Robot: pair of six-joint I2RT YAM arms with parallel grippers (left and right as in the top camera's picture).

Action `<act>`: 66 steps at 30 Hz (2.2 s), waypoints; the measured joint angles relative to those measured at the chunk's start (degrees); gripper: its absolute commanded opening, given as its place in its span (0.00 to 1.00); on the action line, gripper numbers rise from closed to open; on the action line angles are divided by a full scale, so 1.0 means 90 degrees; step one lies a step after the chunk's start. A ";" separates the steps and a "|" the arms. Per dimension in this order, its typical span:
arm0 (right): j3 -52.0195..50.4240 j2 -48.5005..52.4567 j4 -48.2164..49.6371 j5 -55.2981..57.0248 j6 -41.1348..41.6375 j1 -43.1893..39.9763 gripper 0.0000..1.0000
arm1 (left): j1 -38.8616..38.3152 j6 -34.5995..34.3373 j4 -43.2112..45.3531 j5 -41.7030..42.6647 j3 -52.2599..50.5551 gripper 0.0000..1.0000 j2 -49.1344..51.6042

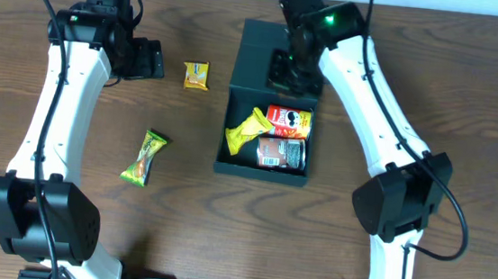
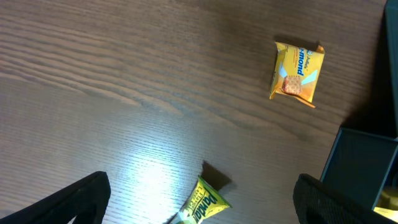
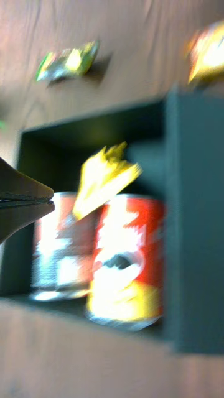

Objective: Pack container
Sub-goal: 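Push the yellow packet down into the box's left side with the right gripper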

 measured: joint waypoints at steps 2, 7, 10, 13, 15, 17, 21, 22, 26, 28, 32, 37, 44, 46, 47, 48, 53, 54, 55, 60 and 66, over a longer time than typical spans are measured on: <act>-0.0287 0.0002 -0.0027 0.0005 0.0066 0.0019 0.01 | 0.0000 0.0000 0.0000 0.0000 0.0000 0.96 0.0000; -0.1333 0.0046 0.0362 -0.0129 0.0228 0.0189 0.01 | 0.0000 0.0000 -0.0005 -0.0002 0.0000 0.95 0.0000; -0.1792 0.0083 0.0610 -0.0233 0.0289 0.0313 0.01 | 0.0000 0.0000 -0.0005 -0.0002 0.0000 0.95 0.0000; -0.1953 0.0090 0.0763 -0.0376 0.0340 0.0362 0.01 | 0.0000 0.0000 -0.0005 0.0000 0.0000 0.96 0.0000; -0.1999 0.0090 0.0935 -0.0408 0.0362 0.0362 0.02 | 0.0000 0.0000 -0.0002 0.0000 0.0000 0.95 0.0000; -0.2081 0.0090 0.1226 -0.0418 0.0381 0.0367 0.02 | 0.0000 0.0000 0.0000 -0.0002 0.0000 0.96 0.0000; -0.2186 0.0090 0.1671 -0.0372 0.0384 0.0418 0.02 | 0.0000 0.0000 0.0000 0.0000 0.0000 0.95 0.0000; -0.2191 0.0090 0.1744 -0.0345 0.0384 0.0435 0.01 | 0.0000 0.0000 0.0000 -0.0002 0.0000 0.96 0.0000; -0.2191 0.0090 0.1950 -0.0250 0.0384 0.0556 0.02 | 0.0000 0.0000 -0.0002 0.0000 0.0000 0.96 0.0000; -0.2191 0.0090 0.2067 -0.0270 0.0384 0.0585 0.02 | 0.0000 0.0000 0.0000 0.0000 0.0000 0.95 0.0000; -0.2191 0.0090 0.2317 -0.0291 0.0384 0.0605 0.02 | 0.0000 0.0000 -0.0002 0.0000 0.0000 0.95 0.0000; -0.2191 0.0090 0.2783 -0.0036 0.0338 0.0697 0.02 | 0.0000 -0.0002 0.0000 0.0000 0.0000 0.95 0.0000; -0.2176 0.0090 0.3021 0.0049 0.0136 0.0930 0.01 | 0.0000 0.0000 -0.0019 -0.0092 0.0000 0.96 0.0000; -0.2144 0.0090 0.2657 0.0041 0.0090 0.0901 0.01 | 0.0000 0.0000 -0.0053 -0.0170 0.0000 0.95 0.0000; -0.2108 0.0090 0.2533 -0.0002 0.0070 0.0872 0.01 | 0.0000 0.0000 -0.0066 -0.0194 0.0000 0.95 0.0000; -0.2067 0.0090 0.2448 -0.0085 0.0063 0.0838 0.01 | 0.0000 0.0000 -0.0073 -0.0209 0.0000 0.96 0.0000; -0.1911 0.0090 0.2535 -0.0413 0.0049 0.0719 0.01 | 0.0000 0.0000 -0.0078 -0.0238 0.0000 0.95 0.0000; -0.1916 0.0092 0.2606 -0.0413 0.0049 0.0741 0.02 | 0.0000 -0.0002 -0.0080 -0.0238 0.0000 0.95 0.0000; -0.1923 0.0092 0.2754 -0.0381 0.0044 0.0780 0.01 | 0.0000 0.0000 -0.0078 -0.0238 0.0000 0.96 0.0000; -0.1923 0.0097 0.3033 -0.0146 0.0044 0.1137 0.01 | 0.0000 0.0000 -0.0090 -0.0238 0.0000 0.95 0.0000; -0.1923 0.0243 0.3128 0.0240 -0.0007 0.1331 0.01 | 0.0000 0.0000 -0.0095 -0.0238 0.0000 0.95 0.0000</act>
